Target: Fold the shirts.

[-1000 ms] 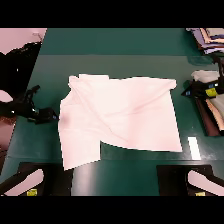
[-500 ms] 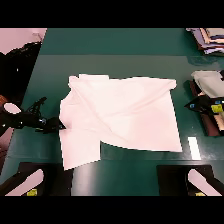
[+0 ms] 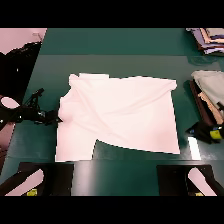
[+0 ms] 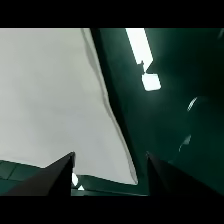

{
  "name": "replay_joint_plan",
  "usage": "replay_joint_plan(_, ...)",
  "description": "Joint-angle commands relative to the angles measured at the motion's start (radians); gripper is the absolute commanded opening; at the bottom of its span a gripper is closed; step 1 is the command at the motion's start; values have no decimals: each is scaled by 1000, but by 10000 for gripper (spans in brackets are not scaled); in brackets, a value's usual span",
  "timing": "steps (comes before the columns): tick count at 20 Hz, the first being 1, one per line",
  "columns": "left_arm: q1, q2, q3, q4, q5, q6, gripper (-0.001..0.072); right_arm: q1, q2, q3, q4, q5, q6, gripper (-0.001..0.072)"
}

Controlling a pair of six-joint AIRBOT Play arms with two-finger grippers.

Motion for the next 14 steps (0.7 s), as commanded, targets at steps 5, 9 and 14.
replay_joint_plan(5,-1,0,35,-10,-16,0,32,86,-98,-197,-31,-46,2,442)
replay_joint_plan(9,-1,0,35,-10,-19,0,32,225,-117,-204,-34,-79,25,425)
replay_joint_plan(14,-1,49,38,-8,-21,-7,31,298,5,-194,-30,-97,24,14)
